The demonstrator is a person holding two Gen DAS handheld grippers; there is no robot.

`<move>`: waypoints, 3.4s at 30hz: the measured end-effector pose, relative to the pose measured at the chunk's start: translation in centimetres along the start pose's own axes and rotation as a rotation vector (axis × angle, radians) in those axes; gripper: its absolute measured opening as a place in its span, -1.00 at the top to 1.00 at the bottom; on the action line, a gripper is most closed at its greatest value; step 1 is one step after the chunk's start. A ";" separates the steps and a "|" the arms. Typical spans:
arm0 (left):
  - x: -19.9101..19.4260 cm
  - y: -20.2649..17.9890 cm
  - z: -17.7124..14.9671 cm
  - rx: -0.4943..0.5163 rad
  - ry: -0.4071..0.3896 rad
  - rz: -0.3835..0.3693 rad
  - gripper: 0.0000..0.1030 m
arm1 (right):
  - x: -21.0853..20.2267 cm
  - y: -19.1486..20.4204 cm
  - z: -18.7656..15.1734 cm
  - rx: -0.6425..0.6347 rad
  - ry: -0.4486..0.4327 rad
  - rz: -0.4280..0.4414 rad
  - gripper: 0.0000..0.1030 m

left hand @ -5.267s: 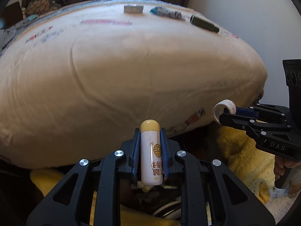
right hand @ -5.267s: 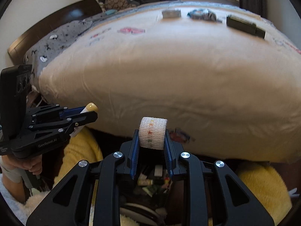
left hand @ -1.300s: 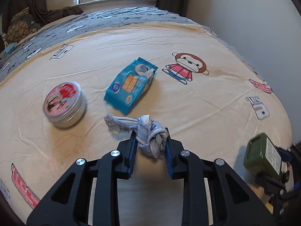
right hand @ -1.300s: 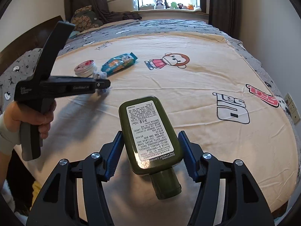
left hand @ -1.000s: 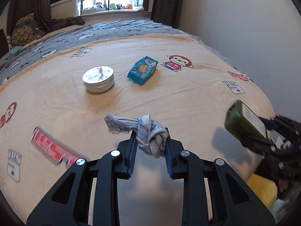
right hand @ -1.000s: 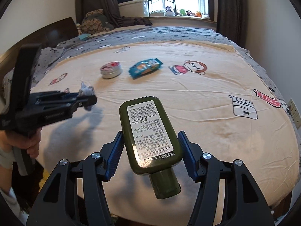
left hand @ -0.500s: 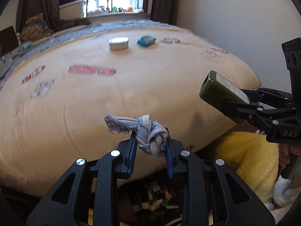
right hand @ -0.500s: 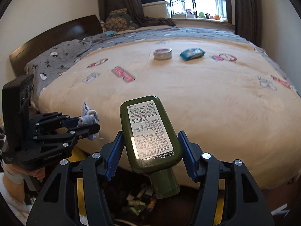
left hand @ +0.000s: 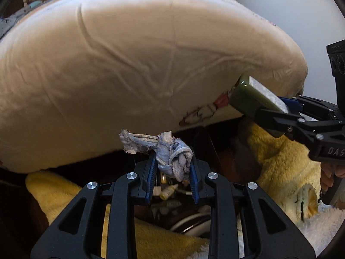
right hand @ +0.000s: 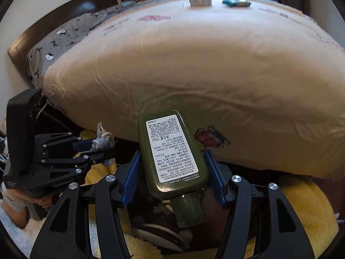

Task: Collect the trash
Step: 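Lower the green bottle and grey cloth into the bin and open both tools, then grasp the blue wipes packet with the right tool while the left tool grasps the round tin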

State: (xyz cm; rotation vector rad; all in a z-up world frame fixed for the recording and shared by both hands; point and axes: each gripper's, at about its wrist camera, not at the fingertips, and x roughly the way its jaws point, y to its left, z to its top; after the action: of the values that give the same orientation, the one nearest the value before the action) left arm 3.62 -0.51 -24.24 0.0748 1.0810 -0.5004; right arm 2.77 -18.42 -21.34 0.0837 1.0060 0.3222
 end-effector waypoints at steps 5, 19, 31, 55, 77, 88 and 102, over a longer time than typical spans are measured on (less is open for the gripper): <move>2.0 -0.1 -0.7 0.000 0.061 -0.006 0.50 | 2.3 0.2 -1.2 -0.003 0.075 -0.044 -0.14; 6.3 -0.2 -1.4 -0.014 0.225 -0.054 0.25 | 6.6 -0.4 -2.2 0.068 0.219 -0.018 -0.16; 3.8 2.2 -0.8 -0.048 0.151 0.030 -0.21 | 4.2 -2.3 -1.3 0.118 0.142 -0.090 -0.56; -4.6 2.3 16.7 0.043 -0.220 0.138 -0.56 | -3.5 -8.1 16.6 0.031 -0.225 -0.310 -0.77; 4.7 4.2 34.7 0.031 -0.257 0.175 -0.57 | 8.2 -16.1 36.4 0.343 -0.126 -0.214 -0.77; 7.9 3.4 38.4 0.066 -0.233 0.194 -0.65 | 10.0 -17.6 37.0 0.289 -0.078 -0.208 0.04; 10.9 3.0 41.5 0.001 -0.170 0.177 -0.31 | 6.1 -18.9 34.2 0.178 -0.093 -0.247 0.24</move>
State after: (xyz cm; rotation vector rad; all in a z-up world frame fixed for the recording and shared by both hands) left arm 43.23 -14.07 -14.22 0.1255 0.8980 -0.3409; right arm 38.77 -31.87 -12.06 0.1335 0.9391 0.0027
